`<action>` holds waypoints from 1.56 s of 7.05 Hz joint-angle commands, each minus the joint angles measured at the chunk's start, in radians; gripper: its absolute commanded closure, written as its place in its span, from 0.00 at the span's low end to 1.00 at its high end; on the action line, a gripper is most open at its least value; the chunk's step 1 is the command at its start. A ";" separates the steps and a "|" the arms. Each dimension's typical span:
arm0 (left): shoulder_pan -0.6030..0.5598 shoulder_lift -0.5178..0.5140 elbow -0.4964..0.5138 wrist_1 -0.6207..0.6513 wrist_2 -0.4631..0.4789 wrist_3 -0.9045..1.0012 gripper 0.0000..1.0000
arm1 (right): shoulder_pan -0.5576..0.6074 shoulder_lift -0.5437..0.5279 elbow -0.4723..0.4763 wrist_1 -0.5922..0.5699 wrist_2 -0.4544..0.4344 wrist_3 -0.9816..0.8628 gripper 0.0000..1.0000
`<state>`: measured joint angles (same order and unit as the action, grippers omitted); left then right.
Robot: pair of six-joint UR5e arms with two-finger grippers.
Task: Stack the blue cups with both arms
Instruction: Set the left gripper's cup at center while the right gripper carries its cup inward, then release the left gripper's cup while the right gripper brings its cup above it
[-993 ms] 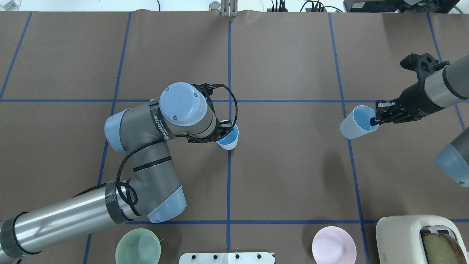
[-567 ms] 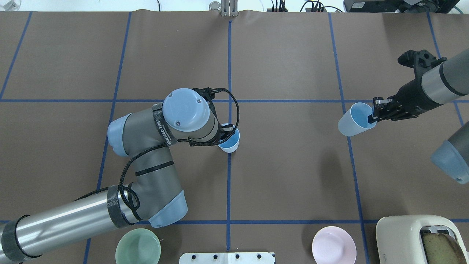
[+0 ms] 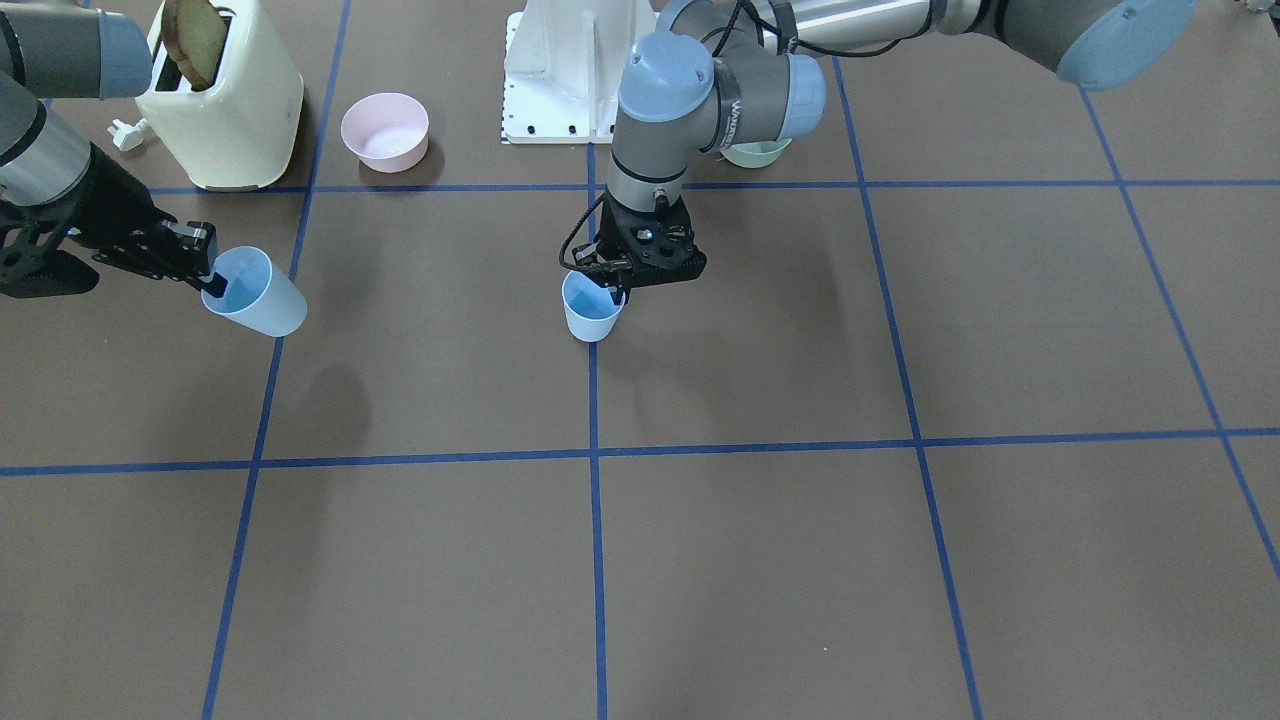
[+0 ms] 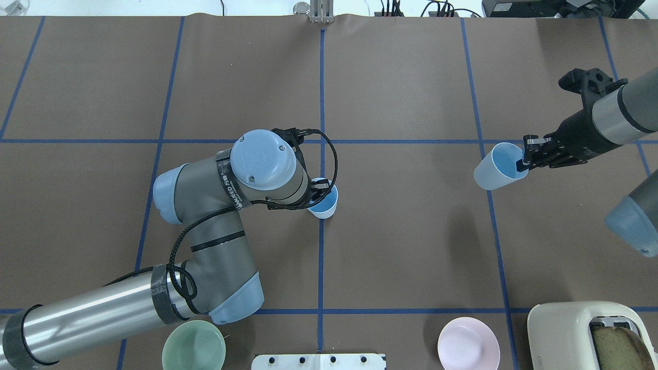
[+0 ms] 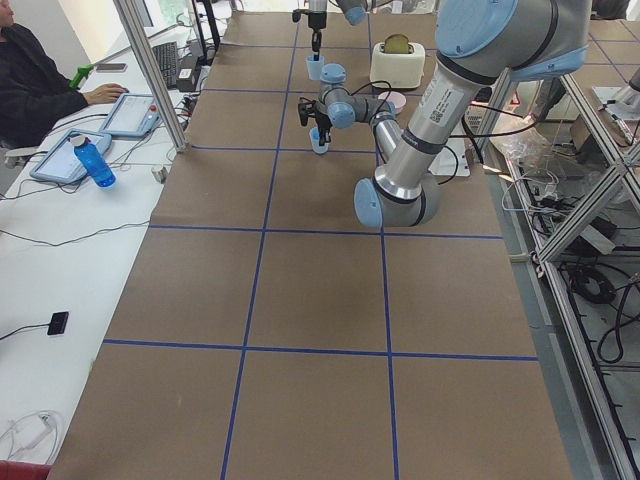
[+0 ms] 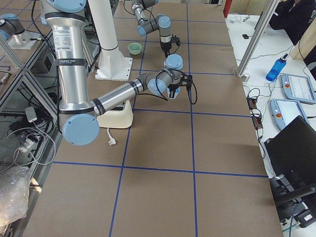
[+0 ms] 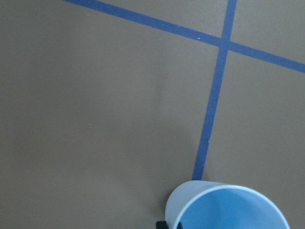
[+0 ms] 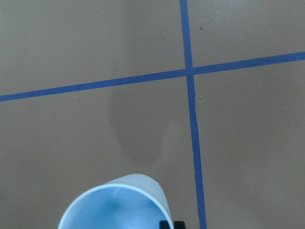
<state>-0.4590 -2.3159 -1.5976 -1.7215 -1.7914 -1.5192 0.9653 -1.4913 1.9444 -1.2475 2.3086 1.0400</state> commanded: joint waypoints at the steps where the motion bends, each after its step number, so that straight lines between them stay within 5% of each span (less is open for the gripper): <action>1: 0.000 0.003 -0.001 -0.004 0.000 0.001 0.57 | 0.006 0.000 0.001 -0.001 0.000 0.000 1.00; 2: -0.001 0.003 -0.002 -0.010 -0.002 -0.001 0.54 | 0.009 0.000 0.001 -0.001 0.002 0.000 1.00; 3: -0.001 0.003 -0.013 -0.010 -0.003 0.005 0.33 | 0.010 0.003 0.001 -0.001 0.005 0.002 1.00; 6: -0.041 0.050 -0.128 0.002 -0.034 0.063 0.03 | 0.027 0.138 0.005 -0.151 0.026 0.003 1.00; 8: -0.183 0.168 -0.243 0.002 -0.202 0.193 0.03 | -0.028 0.274 0.002 -0.243 -0.007 0.108 1.00; 11: -0.447 0.367 -0.303 -0.007 -0.397 0.571 0.03 | -0.215 0.455 -0.001 -0.358 -0.197 0.282 1.00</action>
<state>-0.7986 -2.0372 -1.8777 -1.7236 -2.1050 -1.1103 0.8247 -1.1082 1.9448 -1.5585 2.1839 1.2519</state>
